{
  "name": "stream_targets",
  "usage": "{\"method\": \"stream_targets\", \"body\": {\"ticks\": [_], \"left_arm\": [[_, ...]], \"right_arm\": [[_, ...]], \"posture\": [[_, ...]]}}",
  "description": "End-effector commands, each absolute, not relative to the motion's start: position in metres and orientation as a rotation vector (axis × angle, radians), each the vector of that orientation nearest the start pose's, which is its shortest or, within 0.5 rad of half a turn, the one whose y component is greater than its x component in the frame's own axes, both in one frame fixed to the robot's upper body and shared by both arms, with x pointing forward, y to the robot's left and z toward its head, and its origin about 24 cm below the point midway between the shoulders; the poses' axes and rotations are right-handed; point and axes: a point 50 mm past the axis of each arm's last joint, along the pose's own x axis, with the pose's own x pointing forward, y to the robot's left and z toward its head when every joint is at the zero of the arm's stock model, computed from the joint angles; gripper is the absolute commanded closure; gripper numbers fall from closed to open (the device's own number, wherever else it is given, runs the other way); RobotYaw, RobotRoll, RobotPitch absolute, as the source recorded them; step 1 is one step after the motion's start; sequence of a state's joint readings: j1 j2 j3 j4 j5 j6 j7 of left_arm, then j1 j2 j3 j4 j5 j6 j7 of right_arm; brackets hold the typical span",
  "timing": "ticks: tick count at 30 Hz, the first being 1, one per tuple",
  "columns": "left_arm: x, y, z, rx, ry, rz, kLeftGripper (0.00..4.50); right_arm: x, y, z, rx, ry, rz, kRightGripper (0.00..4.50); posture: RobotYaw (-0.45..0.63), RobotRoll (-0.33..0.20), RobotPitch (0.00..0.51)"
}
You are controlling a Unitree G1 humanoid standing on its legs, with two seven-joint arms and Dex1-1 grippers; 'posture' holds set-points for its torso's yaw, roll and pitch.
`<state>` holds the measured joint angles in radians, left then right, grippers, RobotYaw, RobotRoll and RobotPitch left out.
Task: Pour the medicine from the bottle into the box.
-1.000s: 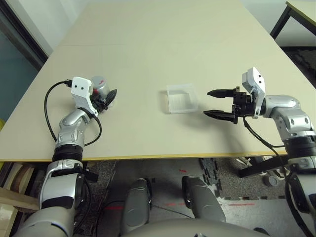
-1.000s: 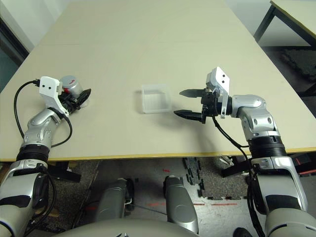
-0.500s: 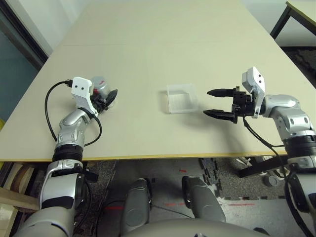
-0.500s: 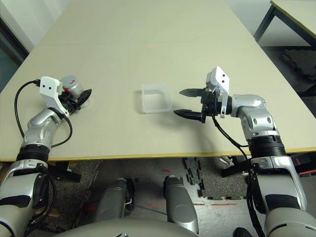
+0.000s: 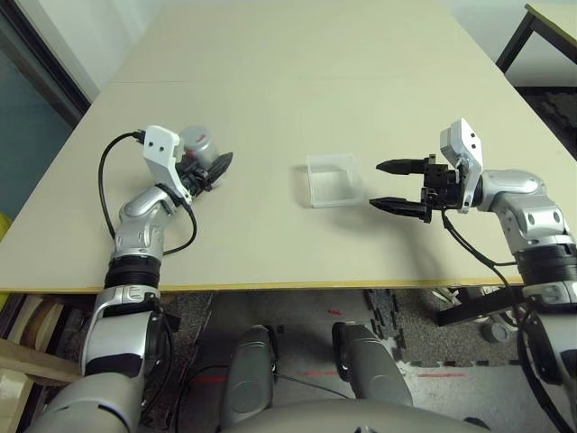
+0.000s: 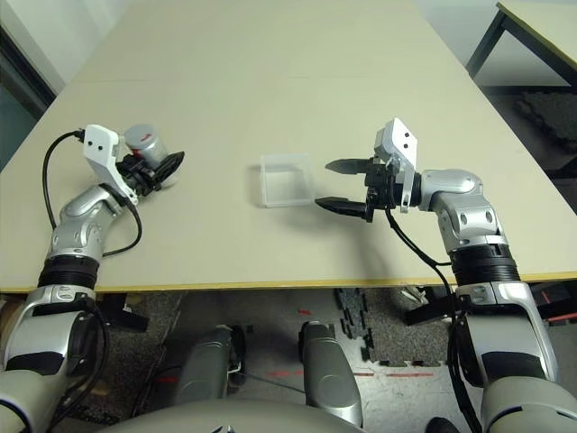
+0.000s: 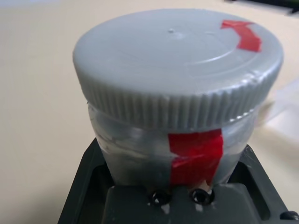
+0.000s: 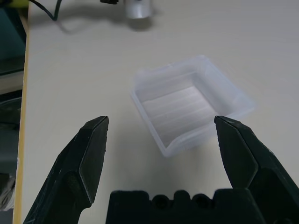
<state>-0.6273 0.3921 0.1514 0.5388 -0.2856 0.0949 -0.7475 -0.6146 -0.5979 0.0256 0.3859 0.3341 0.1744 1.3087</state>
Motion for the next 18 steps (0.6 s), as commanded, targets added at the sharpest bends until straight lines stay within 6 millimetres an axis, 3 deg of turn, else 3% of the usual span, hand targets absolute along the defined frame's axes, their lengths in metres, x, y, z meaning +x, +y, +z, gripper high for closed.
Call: {"method": "stream_targets", "body": {"ticks": [1,18], "left_arm": [[0.356,0.194,0.136,0.006,-0.048,-0.668,1.77],[0.365,0.149,0.136,0.002,-0.009,-0.818,1.77]], "right_arm": [[0.325,-0.202,0.156,-0.23,0.06,1.234,0.0],[0.331,-0.161,0.2,-0.093,-0.054,1.401,0.0]], "posture": [[-0.13,0.0,0.115],[-0.17,0.0,0.11]]}}
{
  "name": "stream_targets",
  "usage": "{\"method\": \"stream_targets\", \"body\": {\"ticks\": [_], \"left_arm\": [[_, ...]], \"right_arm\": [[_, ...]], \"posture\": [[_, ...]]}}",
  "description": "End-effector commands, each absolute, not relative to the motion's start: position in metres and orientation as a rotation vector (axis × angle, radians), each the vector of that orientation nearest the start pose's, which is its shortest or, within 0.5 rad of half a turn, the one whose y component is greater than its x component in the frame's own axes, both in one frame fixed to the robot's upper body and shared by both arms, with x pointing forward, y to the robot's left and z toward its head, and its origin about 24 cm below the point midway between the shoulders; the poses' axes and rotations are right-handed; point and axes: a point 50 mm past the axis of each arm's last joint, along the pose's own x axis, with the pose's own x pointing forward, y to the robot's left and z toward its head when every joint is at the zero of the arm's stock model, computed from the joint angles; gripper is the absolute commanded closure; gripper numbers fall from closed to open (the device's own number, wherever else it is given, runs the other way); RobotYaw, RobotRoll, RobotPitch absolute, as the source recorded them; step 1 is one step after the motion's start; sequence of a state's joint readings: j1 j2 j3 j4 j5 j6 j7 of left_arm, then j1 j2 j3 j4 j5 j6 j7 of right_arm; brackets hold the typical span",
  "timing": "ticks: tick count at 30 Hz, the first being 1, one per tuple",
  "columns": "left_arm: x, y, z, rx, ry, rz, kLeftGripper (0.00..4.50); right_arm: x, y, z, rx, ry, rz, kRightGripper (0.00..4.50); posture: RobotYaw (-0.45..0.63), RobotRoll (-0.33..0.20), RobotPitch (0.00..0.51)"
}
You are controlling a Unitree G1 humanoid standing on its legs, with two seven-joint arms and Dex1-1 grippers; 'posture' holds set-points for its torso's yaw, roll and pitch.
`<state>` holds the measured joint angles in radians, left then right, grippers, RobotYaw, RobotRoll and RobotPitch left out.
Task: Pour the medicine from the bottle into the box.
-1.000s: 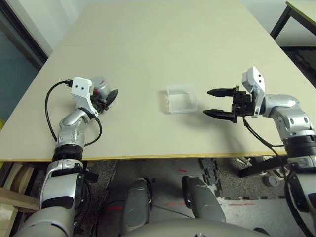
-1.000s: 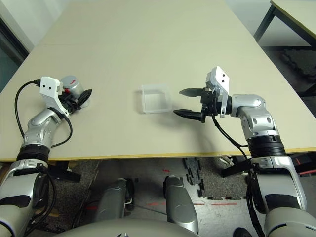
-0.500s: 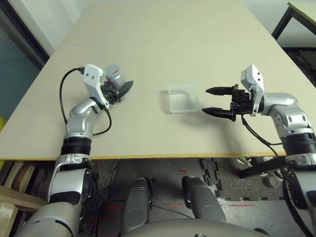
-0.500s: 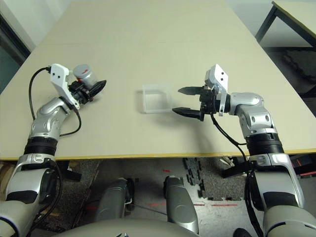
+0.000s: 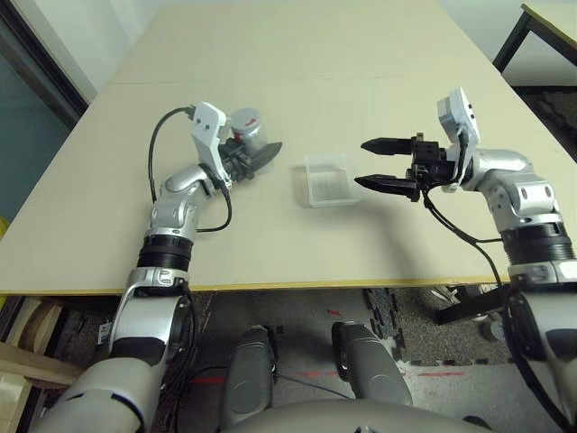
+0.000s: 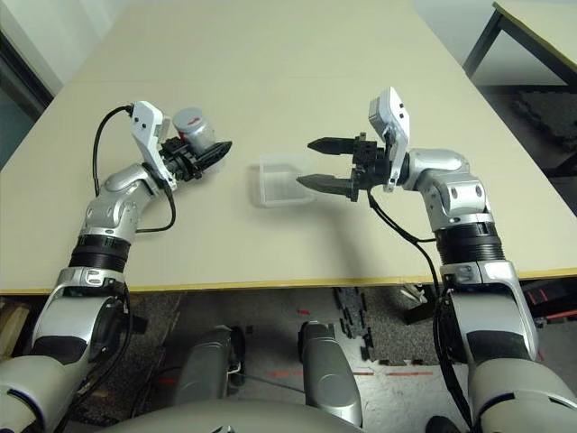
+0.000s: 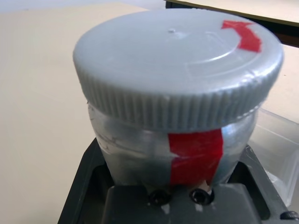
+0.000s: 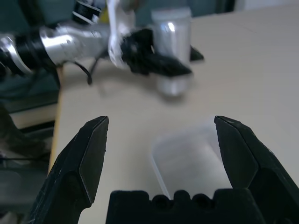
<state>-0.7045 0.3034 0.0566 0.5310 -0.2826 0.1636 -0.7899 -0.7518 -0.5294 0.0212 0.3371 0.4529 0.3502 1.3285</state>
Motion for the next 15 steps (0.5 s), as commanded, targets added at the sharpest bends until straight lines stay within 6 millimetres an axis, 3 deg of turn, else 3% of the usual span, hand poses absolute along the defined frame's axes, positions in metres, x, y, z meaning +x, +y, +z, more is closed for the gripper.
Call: {"method": "stream_targets", "body": {"ticks": [1,15], "left_arm": [[0.365,0.146,0.136,0.002,-0.011,-0.828,1.77],[0.361,0.112,0.136,0.044,0.039,-1.006,1.77]], "right_arm": [[0.332,-0.158,0.201,-0.088,-0.059,1.408,0.0],[0.361,-0.119,0.203,-0.158,-0.073,1.383,0.0]], "posture": [[-0.17,0.0,0.109],[-0.18,0.0,0.102]]}}
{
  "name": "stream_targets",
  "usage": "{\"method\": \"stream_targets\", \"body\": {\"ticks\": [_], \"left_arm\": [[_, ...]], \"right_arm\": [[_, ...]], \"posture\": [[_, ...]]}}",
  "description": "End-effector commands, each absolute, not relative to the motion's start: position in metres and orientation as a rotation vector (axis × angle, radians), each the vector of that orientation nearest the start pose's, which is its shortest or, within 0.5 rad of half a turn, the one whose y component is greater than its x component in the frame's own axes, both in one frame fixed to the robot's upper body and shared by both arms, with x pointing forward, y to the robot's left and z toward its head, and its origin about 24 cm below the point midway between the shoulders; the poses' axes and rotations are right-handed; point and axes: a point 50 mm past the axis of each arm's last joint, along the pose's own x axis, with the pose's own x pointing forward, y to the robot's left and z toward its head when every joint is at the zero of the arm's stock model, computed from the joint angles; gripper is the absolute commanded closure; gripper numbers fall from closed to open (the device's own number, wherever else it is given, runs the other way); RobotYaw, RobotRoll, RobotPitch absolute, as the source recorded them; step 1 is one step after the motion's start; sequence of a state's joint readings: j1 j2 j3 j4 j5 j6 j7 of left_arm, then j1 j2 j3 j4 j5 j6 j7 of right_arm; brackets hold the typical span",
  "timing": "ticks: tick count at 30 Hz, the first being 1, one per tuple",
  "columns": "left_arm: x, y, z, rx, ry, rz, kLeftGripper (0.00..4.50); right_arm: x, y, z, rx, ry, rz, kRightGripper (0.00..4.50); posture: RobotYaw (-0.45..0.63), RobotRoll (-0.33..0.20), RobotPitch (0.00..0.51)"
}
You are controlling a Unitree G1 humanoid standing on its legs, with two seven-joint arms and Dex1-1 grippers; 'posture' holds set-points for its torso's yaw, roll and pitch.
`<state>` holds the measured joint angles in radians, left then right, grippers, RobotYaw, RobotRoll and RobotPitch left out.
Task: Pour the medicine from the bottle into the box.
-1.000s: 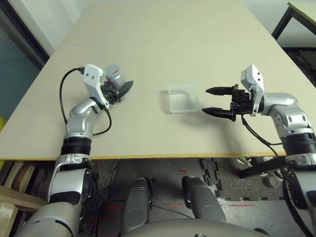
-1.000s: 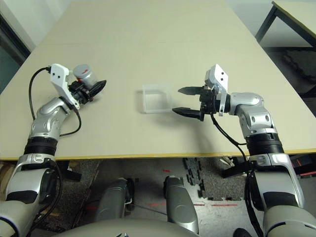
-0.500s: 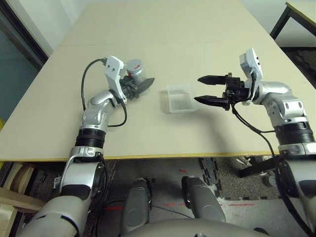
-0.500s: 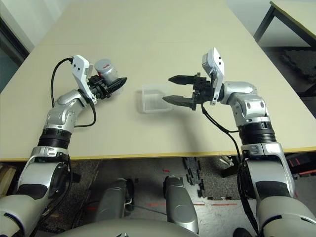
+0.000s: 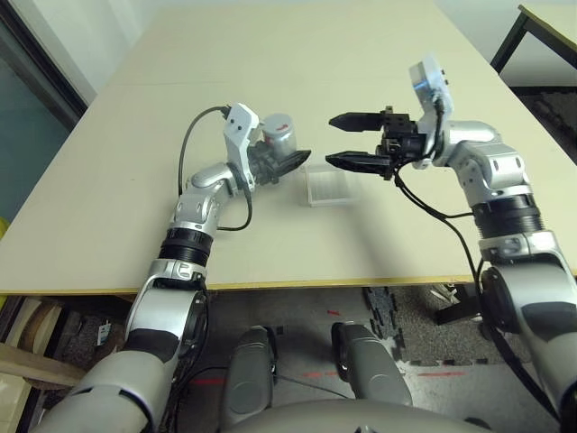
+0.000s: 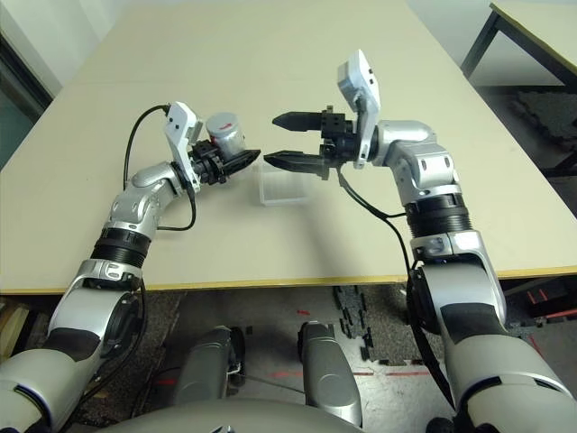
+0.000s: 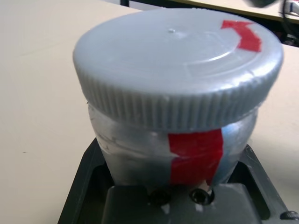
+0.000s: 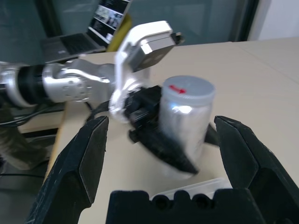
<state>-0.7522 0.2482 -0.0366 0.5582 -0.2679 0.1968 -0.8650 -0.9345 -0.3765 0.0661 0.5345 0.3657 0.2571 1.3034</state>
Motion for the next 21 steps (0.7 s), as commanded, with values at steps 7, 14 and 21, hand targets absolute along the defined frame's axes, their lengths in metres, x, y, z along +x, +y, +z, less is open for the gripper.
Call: {"method": "stream_targets", "body": {"ticks": [7,14,21], "left_arm": [[0.356,0.109,0.136,0.085,0.073,-1.066,1.77],[0.356,0.106,0.138,0.117,0.074,-1.087,1.77],[0.356,0.106,0.138,0.135,0.073,-1.09,1.77]], "right_arm": [[0.373,-0.111,0.198,-0.187,-0.051,1.335,0.0],[0.374,-0.102,0.196,-0.199,-0.032,1.37,0.0],[0.374,-0.095,0.197,-0.189,-0.026,1.404,0.0]], "posture": [[-0.18,0.0,0.096],[-0.18,0.0,0.09],[-0.17,0.0,0.088]]}}
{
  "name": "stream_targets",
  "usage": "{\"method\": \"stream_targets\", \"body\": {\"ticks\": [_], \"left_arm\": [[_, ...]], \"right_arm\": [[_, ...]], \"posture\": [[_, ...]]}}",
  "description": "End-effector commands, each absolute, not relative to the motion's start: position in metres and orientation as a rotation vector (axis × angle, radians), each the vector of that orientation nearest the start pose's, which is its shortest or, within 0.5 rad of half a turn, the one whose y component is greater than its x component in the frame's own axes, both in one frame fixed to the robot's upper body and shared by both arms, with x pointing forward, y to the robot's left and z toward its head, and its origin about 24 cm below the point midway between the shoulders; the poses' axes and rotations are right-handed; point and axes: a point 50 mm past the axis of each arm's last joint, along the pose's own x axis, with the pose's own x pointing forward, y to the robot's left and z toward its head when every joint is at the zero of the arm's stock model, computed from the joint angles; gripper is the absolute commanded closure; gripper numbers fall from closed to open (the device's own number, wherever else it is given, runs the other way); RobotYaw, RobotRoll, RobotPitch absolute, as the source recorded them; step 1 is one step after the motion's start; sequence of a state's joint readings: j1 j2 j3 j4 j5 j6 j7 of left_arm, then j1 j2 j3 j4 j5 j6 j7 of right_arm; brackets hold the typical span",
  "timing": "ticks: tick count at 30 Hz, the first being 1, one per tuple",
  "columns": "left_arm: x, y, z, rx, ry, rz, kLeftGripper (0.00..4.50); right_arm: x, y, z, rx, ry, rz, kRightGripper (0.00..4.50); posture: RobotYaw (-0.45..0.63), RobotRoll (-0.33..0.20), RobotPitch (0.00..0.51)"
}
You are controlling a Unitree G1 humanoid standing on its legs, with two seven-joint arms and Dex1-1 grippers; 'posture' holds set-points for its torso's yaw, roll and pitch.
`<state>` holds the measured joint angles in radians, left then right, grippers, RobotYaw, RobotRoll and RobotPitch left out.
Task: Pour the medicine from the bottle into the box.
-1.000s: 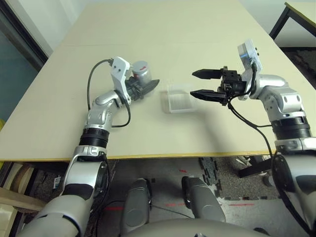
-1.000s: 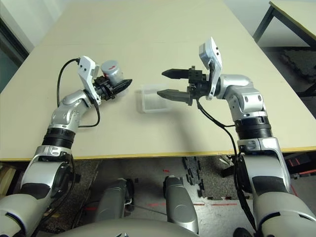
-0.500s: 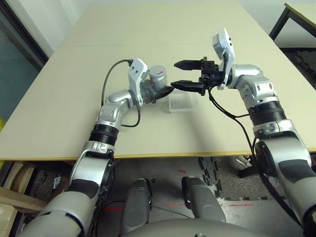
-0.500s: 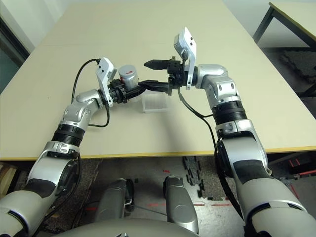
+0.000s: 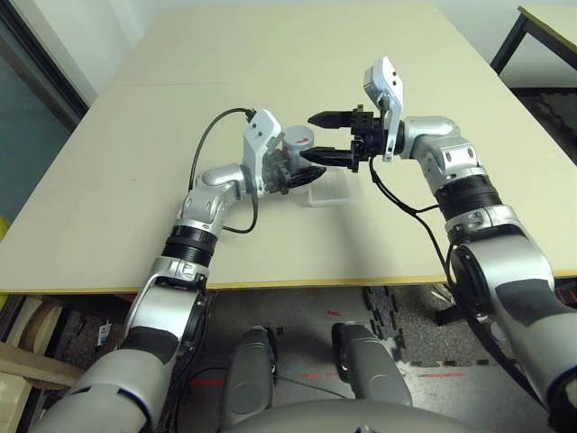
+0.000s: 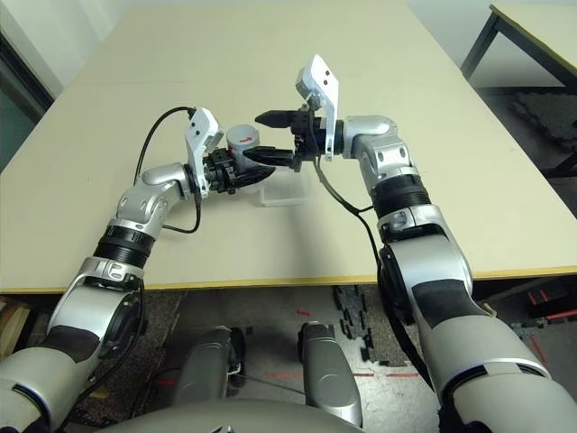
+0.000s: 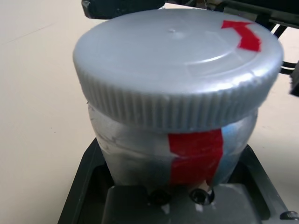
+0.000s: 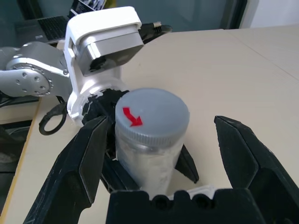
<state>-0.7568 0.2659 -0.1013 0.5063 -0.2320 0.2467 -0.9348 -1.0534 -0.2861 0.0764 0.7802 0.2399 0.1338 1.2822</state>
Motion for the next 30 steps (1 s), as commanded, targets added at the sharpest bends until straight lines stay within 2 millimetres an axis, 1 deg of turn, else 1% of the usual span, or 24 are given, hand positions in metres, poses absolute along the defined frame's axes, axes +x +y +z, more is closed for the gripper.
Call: {"method": "stream_targets", "body": {"ticks": [1,16,17,18,19,21,22,27,30], "left_arm": [[0.3562,0.1065,0.1381,0.138,0.074,-1.09,1.77],[0.3554,0.1055,0.1365,0.156,0.073,-1.098,1.77],[0.3554,0.1054,0.1366,0.156,0.071,-1.099,1.77],[0.3555,0.1052,0.1368,0.156,0.071,-1.099,1.77],[0.3556,0.1051,0.1369,0.155,0.07,-1.099,1.77],[0.3556,0.105,0.137,0.153,0.069,-1.101,1.77],[0.3554,0.1049,0.137,0.152,0.068,-1.104,1.77],[0.3533,0.1053,0.1371,0.136,0.07,-1.145,1.77],[0.3516,0.1071,0.1401,0.086,0.081,-1.192,1.77]], "right_arm": [[0.3741,-0.094,0.197,-0.188,-0.024,1.409,0.0],[0.3738,-0.0847,0.1964,-0.177,-0.018,1.44,0.0],[0.3738,-0.0846,0.1962,-0.177,-0.018,1.441,0.34],[0.3739,-0.0846,0.1961,-0.178,-0.016,1.442,0.55],[0.374,-0.0846,0.1957,-0.179,-0.015,1.442,0.88],[0.374,-0.0847,0.1952,-0.18,-0.012,1.443,1.7],[0.374,-0.0848,0.195,-0.18,-0.011,1.445,1.91],[0.3731,-0.087,0.1941,-0.188,-0.006,1.47,1.92],[0.3692,-0.0878,0.1959,-0.192,-0.024,1.547,1.92]], "posture": [[-0.17,0.0,0.088],[-0.17,0.0,0.078],[-0.17,0.0,0.078],[-0.17,0.0,0.078],[-0.17,0.0,0.078],[-0.17,0.0,0.078],[-0.17,0.0,0.078],[-0.17,0.0,0.08],[-0.17,0.0,0.08]]}}
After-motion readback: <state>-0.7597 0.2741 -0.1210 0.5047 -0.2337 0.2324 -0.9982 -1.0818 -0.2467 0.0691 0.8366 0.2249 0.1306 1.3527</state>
